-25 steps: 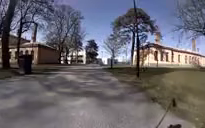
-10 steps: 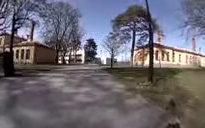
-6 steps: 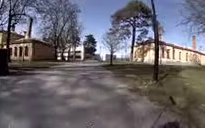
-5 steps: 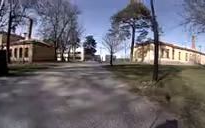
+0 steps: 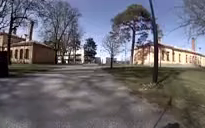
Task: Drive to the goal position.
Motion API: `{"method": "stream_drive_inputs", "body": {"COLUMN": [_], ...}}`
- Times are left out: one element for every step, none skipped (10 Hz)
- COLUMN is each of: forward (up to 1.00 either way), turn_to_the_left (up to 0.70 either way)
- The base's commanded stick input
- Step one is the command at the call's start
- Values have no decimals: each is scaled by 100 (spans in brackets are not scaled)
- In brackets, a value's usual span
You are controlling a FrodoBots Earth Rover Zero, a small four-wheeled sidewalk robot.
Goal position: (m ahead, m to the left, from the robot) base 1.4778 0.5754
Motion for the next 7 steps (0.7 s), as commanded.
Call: {"method": "stream_drive_inputs", "body": {"forward": [85,85,85,85,85,85,85], "turn_to_the_left": [0,0,17,34,34,34,34]}}
